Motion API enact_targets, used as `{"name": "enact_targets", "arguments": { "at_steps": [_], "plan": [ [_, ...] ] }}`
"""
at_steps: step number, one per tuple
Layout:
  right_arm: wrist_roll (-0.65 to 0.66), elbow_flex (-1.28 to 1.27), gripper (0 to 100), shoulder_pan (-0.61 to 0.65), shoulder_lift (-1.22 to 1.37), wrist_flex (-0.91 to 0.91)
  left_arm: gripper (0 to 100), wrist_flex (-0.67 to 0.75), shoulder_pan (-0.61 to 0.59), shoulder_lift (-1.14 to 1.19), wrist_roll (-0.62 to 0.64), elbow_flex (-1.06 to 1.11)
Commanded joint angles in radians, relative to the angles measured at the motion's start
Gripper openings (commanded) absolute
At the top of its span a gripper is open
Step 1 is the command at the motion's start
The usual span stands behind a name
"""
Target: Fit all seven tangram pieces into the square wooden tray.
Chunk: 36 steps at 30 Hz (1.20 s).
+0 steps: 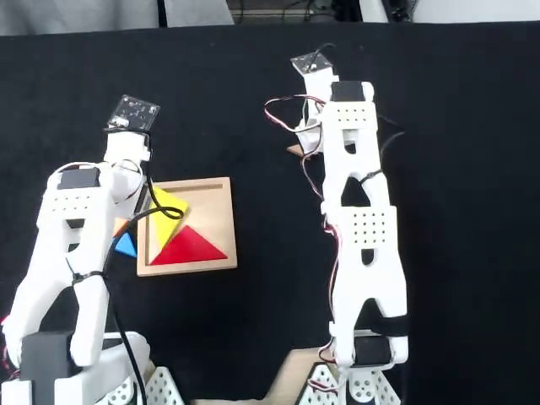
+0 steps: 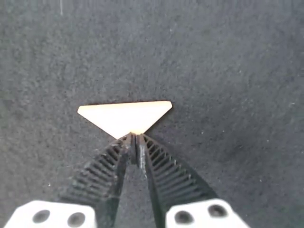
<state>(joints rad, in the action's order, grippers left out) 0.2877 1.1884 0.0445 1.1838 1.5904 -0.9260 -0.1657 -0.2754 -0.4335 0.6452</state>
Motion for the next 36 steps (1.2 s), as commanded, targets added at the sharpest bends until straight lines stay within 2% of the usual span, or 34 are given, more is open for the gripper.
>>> {"name": "enact_targets", "arguments": {
  "at_steps": [1,6,11,14,17,23,29,31,34,36],
  "plan": [
    [-0.006,-0.008,1.0,0.014,0.016,-0.021,16,0.011,-0.008,-0.017,-0.009,-0.062],
    [-0.006,-0.008,1.0,0.015,0.016,-0.021,16,0.101,0.036,-0.003,0.018,-0.03],
    [-0.006,-0.008,1.0,0.015,0.016,-0.021,17,0.381,0.099,-0.008,0.172,0.105],
    [-0.006,-0.008,1.0,0.015,0.016,-0.021,17,0.511,0.16,-0.005,0.181,0.197],
    [-0.006,-0.008,1.0,0.015,0.016,-0.021,16,0.562,0.234,-0.017,0.18,0.282],
    [-0.006,-0.008,1.0,0.015,0.016,-0.021,3,0.559,0.249,-0.003,0.18,0.259],
    [-0.006,-0.01,1.0,0.015,0.016,-0.021,3,0.542,0.254,0.071,0.187,0.202],
    [-0.006,-0.01,1.0,0.015,0.016,-0.021,3,0.48,0.251,0.147,0.187,0.14],
    [-0.006,-0.01,1.0,0.015,0.016,-0.021,3,0.315,0.251,0.272,0.187,-0.001],
    [-0.006,-0.01,1.0,0.015,0.016,-0.021,3,0.269,0.251,0.341,0.189,-0.077]
  ]
}}
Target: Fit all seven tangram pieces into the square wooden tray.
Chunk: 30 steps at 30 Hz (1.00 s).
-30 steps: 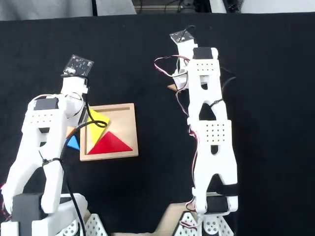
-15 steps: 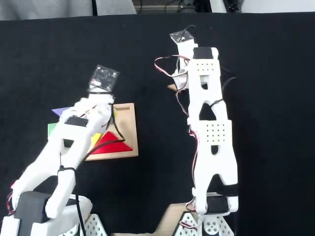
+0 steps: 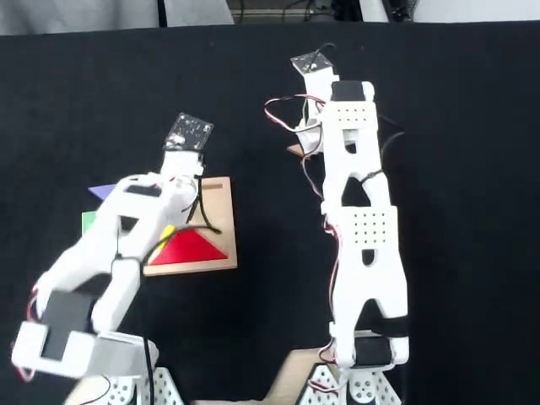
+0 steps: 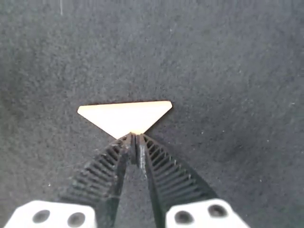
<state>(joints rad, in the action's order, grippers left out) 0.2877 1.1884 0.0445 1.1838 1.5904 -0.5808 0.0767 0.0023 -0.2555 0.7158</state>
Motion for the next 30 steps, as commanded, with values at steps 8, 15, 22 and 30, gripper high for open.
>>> {"name": "enact_targets", "arguments": {
  "at_steps": [8,15,22,30],
  "plan": [
    [-0.006,-0.01,1.0,0.015,0.016,-0.021,3,-0.141,0.007,0.112,0.011,-0.196],
    [-0.006,-0.01,1.1,0.015,0.016,-0.023,3,-0.261,-0.012,0.087,0.003,-0.196],
    [-0.006,-0.008,1.1,0.015,0.015,-0.017,3,-0.292,-0.016,-0.137,0.003,-0.14],
    [-0.015,0.196,1.1,0.015,-0.002,0.152,3,-0.29,-0.186,-0.582,0.009,0.082]
  ]
}}
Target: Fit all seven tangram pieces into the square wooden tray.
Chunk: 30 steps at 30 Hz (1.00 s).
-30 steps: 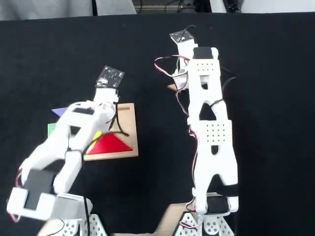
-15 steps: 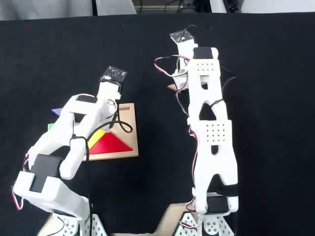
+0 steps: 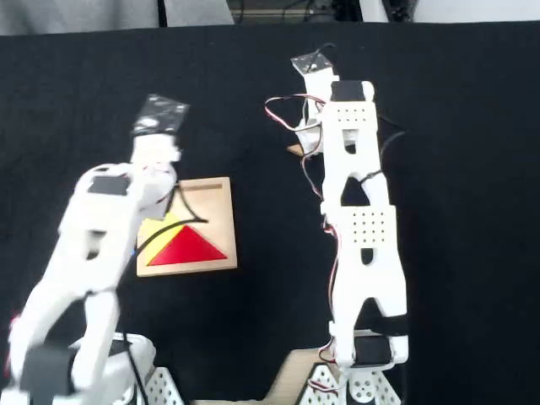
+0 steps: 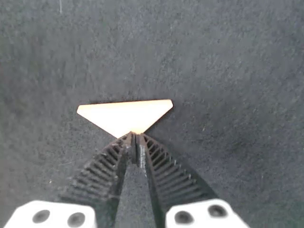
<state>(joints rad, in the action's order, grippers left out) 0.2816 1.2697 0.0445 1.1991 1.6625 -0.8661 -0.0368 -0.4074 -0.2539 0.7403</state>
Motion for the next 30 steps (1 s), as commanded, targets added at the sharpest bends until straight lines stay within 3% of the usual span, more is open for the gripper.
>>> {"name": "enact_targets", "arguments": {
  "at_steps": [1,8,13,20,30],
  "plan": [
    [-0.012,0.151,1.1,0.015,-0.018,0.103,3,-0.005,-0.107,-0.219,0.005,0.093],
    [-0.077,0.185,1.0,0.011,-0.058,0.107,3,0.003,-0.341,-0.44,-0.011,0.317],
    [-0.081,0.088,1.0,0.008,-0.17,0.107,3,0.009,-0.406,-0.457,-0.063,0.424],
    [-0.077,-0.298,1.0,0.015,-0.529,0.104,3,0.173,-0.43,-0.463,-0.046,0.599],
    [-0.071,-0.831,1.1,0.094,-1.003,0.087,3,0.18,-0.496,-0.465,-0.017,0.598]
  ]
}}
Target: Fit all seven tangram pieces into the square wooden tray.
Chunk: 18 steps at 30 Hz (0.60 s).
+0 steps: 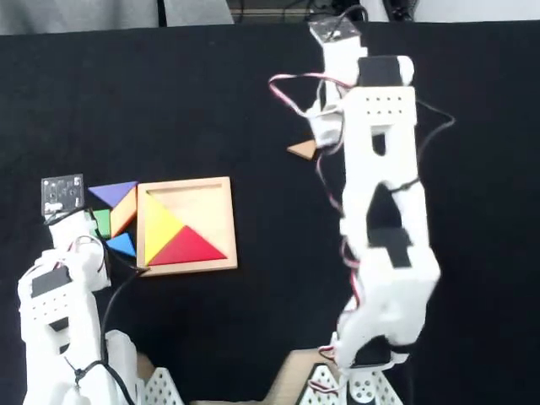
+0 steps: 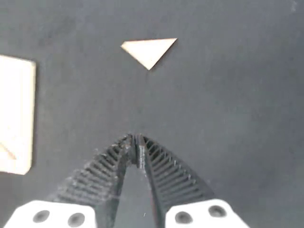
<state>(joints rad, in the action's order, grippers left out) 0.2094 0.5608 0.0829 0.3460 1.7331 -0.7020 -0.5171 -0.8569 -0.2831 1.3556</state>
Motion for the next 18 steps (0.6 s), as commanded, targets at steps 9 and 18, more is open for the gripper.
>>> {"name": "enact_targets", "arguments": {
  "at_steps": [9,18],
  "plan": [
    [-0.009,-0.743,1.1,0.295,-0.389,-0.4,3,0.023,-0.021,-0.017,0.04,-0.018],
    [-0.216,-0.779,10.0,0.391,-0.289,-0.56,3,0.023,-0.015,-0.017,0.038,-0.016]
  ]
}}
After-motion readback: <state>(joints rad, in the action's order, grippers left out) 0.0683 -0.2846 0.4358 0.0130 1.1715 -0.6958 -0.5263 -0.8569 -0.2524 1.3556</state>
